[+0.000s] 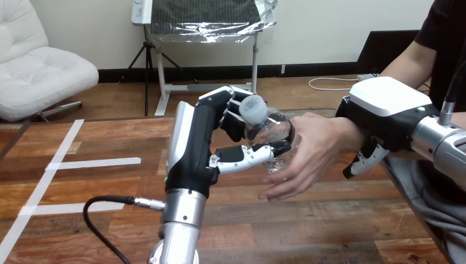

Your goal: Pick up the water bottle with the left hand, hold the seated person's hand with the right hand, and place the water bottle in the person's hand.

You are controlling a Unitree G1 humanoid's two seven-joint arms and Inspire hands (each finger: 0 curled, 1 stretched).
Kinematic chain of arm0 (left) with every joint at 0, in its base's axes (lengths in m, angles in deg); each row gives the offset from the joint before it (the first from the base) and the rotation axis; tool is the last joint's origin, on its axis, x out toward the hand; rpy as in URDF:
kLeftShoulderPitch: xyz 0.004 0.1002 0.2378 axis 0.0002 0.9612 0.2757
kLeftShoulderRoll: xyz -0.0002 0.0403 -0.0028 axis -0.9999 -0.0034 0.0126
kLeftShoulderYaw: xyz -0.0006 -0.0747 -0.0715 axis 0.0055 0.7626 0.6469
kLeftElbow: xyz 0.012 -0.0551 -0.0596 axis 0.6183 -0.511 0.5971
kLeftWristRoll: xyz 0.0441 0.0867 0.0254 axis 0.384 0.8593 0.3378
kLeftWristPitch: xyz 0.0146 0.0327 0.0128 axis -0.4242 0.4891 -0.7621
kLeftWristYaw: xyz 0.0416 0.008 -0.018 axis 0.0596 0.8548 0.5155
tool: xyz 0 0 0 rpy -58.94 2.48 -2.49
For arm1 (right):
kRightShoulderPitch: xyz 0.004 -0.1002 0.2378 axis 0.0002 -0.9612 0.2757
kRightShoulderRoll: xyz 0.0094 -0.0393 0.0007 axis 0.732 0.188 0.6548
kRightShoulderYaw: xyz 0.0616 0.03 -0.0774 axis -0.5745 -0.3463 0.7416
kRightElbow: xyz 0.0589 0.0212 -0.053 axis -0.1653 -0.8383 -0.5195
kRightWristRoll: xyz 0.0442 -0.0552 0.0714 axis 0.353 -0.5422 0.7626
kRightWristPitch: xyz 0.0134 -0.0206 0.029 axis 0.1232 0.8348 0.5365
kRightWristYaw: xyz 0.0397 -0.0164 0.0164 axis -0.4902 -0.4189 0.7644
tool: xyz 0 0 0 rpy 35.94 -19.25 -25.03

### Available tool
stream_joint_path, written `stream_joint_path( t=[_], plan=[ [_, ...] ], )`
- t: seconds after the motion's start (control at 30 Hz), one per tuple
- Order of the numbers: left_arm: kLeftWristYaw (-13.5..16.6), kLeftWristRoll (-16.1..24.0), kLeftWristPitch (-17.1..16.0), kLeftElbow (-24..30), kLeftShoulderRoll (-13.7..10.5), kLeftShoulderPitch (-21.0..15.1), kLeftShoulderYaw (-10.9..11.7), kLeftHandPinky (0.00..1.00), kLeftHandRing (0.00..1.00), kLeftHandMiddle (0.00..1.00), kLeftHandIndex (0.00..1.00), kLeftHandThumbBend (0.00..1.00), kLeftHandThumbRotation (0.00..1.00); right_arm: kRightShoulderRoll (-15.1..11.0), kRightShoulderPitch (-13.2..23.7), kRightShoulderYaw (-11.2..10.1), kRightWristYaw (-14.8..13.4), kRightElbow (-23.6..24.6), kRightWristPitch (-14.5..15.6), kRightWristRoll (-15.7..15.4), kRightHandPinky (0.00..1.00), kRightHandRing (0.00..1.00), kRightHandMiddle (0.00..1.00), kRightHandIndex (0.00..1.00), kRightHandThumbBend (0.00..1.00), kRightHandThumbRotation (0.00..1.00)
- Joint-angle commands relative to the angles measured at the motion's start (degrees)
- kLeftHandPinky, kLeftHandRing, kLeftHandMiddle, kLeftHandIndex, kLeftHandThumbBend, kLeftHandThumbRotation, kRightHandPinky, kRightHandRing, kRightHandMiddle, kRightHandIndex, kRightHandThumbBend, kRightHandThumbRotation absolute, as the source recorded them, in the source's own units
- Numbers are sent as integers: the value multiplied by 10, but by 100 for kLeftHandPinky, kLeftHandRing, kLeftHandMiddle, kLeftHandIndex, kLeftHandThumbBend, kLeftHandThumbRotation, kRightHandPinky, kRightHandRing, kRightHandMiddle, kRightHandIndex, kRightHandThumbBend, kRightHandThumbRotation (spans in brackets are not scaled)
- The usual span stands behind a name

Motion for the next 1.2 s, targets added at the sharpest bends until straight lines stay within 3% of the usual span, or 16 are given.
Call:
stream_joint_path(
  t=[0.0,0.57,0.93,1.17],
  plan=[
    [14,5,-21,-14,33,-57,-22,33,37,42,48,57,0,-16,48,-43,-2,43,14,-2,11,17,24,27,81,0],
    [31,13,-15,-46,58,-78,-70,33,37,42,48,57,0,-15,46,-43,10,54,20,3,11,17,24,27,79,0],
    [33,6,-9,-44,58,-78,-81,33,37,42,48,56,0,-15,45,-40,15,50,23,1,11,17,24,28,79,0],
    [33,3,-7,-45,55,-81,-82,32,37,42,48,56,0,-19,43,-36,2,42,11,-8,12,18,26,29,81,0]
  ],
)
